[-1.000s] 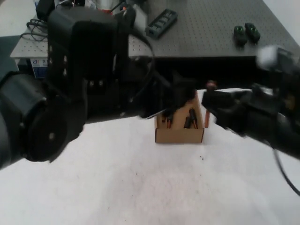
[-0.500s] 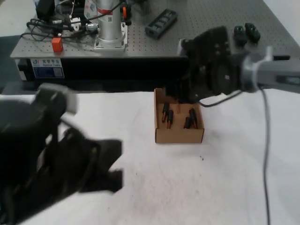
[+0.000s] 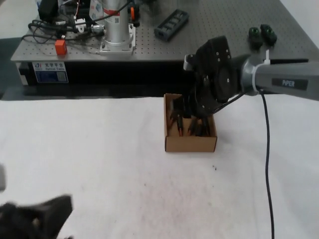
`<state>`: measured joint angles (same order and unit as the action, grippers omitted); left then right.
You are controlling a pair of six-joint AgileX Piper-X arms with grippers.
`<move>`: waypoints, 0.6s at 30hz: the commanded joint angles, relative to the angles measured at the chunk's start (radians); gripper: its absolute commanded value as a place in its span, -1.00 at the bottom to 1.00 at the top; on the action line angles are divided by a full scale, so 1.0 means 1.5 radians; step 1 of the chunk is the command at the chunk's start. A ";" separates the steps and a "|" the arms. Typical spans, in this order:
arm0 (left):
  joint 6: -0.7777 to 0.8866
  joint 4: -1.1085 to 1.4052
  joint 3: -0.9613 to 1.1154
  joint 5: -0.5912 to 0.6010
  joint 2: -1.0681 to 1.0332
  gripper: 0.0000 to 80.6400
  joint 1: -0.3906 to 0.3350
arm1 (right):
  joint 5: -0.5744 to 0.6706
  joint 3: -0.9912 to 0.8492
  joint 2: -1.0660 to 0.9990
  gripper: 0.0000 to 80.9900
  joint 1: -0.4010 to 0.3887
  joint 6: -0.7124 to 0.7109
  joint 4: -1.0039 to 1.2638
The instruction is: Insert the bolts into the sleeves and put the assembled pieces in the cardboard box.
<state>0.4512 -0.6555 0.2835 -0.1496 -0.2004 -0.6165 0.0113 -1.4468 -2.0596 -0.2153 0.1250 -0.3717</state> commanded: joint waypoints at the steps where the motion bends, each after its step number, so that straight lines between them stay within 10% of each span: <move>1: 0.012 -0.007 0.006 -0.016 -0.004 -0.98 0.002 | 0.004 -0.003 0.030 -0.08 0.004 0.005 -0.027; 18: 0.038 -0.051 -0.021 -0.070 0.086 -0.98 0.002 | 0.034 0.651 0.684 -0.31 -0.027 0.012 0.148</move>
<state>0.4906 -0.7311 0.2509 -0.2317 -0.0790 -0.6165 0.0596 -0.6208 -1.1707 -0.2453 0.1326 -0.1614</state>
